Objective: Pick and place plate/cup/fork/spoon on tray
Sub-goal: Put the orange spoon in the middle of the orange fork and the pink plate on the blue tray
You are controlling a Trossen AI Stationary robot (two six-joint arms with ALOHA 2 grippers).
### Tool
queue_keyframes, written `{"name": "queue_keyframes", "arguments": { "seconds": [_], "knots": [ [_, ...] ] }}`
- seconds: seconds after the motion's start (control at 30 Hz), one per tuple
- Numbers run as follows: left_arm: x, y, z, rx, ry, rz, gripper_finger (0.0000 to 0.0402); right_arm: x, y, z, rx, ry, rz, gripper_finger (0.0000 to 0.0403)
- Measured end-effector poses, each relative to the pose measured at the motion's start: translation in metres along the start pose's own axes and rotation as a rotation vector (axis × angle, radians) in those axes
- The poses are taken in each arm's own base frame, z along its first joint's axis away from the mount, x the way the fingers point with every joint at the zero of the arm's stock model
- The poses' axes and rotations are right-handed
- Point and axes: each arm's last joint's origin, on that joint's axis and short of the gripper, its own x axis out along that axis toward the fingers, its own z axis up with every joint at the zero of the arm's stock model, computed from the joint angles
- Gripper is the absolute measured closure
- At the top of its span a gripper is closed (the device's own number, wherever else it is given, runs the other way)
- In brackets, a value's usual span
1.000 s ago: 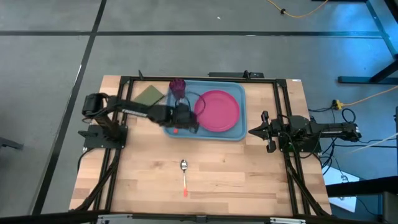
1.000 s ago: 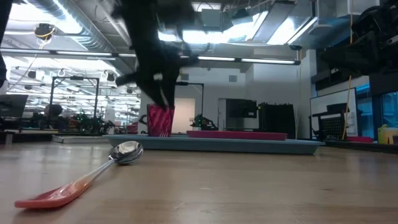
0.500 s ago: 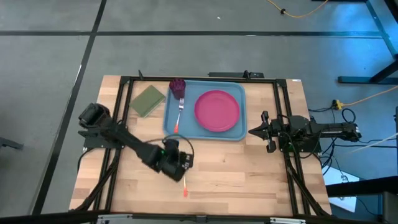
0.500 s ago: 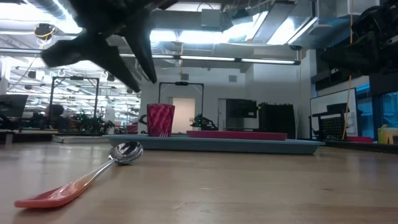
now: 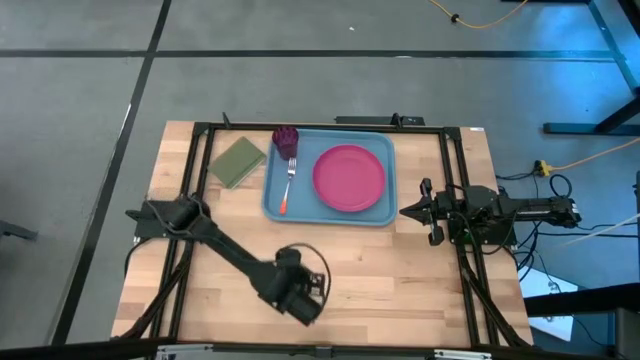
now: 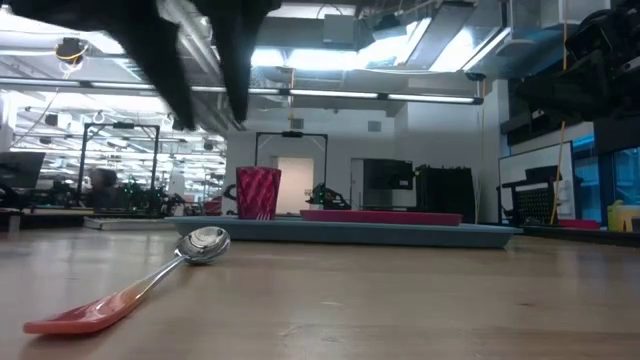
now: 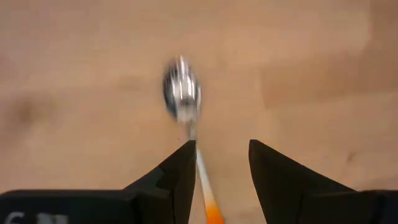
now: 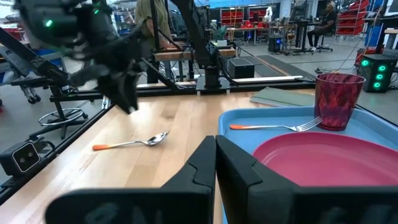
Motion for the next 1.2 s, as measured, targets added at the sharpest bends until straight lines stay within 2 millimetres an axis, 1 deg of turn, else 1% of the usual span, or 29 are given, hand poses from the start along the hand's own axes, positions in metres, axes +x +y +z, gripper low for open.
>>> {"name": "queue_keyframes", "arguments": {
  "seconds": [0.1,0.2,0.27,0.37,0.5,0.6,0.73,0.93,1.2],
  "knots": [
    [0.007,0.000,-0.015,-0.026,0.021,0.022,0.0259,0.000,0.000,0.000,0.000,0.000,0.000,0.0386],
    [0.016,0.001,-0.025,-0.051,0.021,0.026,0.0259,0.000,0.000,0.000,0.000,0.000,0.000,0.0386],
    [0.021,0.001,-0.027,-0.056,0.024,0.024,0.0260,0.000,0.000,0.000,0.000,0.000,0.000,0.0386],
    [0.029,0.003,-0.029,-0.054,0.038,0.057,0.0263,0.000,0.000,0.000,0.000,0.000,0.000,0.0386],
    [0.044,0.003,-0.029,-0.053,0.050,0.102,0.0266,0.000,0.000,0.000,0.000,0.000,0.000,0.0386],
    [0.054,-0.002,-0.025,-0.028,0.061,0.110,0.0266,0.000,0.000,0.000,0.000,0.000,0.000,0.0386],
    [0.068,-0.009,-0.022,-0.001,0.117,0.122,0.0266,0.000,0.000,0.000,0.000,0.000,0.000,0.0386],
    [0.071,-0.009,-0.018,0.012,0.147,0.154,0.0266,0.000,0.000,0.000,0.000,0.000,0.000,0.0386],
    [0.067,-0.003,-0.025,-0.010,0.137,0.175,0.0266,0.000,0.000,0.000,0.000,0.000,0.000,0.0386]
  ]
}}
